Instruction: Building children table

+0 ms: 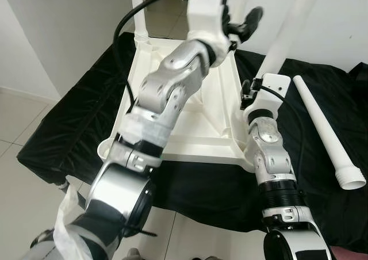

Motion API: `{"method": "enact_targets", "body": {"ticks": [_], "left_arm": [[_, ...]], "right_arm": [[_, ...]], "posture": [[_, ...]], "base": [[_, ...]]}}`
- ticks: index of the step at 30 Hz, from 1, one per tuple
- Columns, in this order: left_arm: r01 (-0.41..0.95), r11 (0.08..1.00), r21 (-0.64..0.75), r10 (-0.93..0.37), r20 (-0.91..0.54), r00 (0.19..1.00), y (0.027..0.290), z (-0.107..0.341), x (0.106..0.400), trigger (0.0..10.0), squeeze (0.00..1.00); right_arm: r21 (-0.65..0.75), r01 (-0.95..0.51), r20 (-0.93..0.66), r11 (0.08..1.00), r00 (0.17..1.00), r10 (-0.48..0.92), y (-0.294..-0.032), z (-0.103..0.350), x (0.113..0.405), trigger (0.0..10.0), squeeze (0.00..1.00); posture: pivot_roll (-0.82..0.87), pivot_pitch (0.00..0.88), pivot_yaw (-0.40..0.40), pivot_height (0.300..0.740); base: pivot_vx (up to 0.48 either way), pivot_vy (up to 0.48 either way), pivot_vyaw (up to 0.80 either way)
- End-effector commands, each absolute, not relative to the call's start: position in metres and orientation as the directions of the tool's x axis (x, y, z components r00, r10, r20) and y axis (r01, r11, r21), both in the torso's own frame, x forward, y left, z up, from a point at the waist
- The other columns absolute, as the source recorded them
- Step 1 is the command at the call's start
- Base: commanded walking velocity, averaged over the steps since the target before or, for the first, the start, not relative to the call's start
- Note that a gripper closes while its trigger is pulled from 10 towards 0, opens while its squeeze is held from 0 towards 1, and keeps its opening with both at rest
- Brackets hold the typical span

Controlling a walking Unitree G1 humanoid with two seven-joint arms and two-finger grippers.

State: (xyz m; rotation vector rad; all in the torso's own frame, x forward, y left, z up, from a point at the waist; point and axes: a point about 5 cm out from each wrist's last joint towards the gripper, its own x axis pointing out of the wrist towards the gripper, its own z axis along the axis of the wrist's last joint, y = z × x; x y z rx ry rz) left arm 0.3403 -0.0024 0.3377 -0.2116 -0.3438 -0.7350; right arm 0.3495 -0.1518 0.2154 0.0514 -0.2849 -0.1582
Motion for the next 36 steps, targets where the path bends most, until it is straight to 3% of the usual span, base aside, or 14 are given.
{"method": "enact_targets", "body": {"ticks": [1,9,19,27,36], "left_arm": [[0.732,0.682,-0.004,-0.675,0.381,0.631,-0.005,0.333,0.335,10.0,0.00],[0.677,0.733,0.063,-0.655,0.332,0.679,0.010,0.294,0.333,10.0,0.00],[0.713,0.696,0.091,-0.699,0.315,0.642,0.020,0.264,0.315,10.0,0.00],[0.771,0.607,0.190,-0.792,0.223,0.568,0.024,0.232,0.296,10.0,0.00],[0.858,0.446,0.256,-0.893,0.057,0.447,0.021,0.200,0.273,10.0,0.00]], "right_arm": [[0.088,0.136,0.310,0.987,0.938,-0.157,-0.155,0.219,0.345,10.0,0.00],[0.048,0.149,0.314,0.988,0.936,-0.157,-0.166,0.207,0.330,10.0,0.00],[0.007,0.093,0.321,0.996,0.943,-0.090,-0.171,0.193,0.311,10.0,0.00],[-0.007,0.074,0.311,0.997,0.948,-0.068,-0.176,0.184,0.299,10.0,0.00],[-0.048,-0.004,0.307,0.999,0.951,0.019,-0.175,0.174,0.284,10.0,0.00]], "posture": [[-0.01,0.073,-0.012,0.740],[-0.01,0.076,-0.020,0.740],[-0.01,0.083,-0.025,0.740],[-0.01,0.082,-0.024,0.740],[-0.01,0.089,-0.022,0.740]], "base": [[0.000,0.000,0.00],[0.000,0.000,0.00],[0.000,0.000,0.00],[0.000,0.000,0.00],[0.000,0.000,0.00]]}}
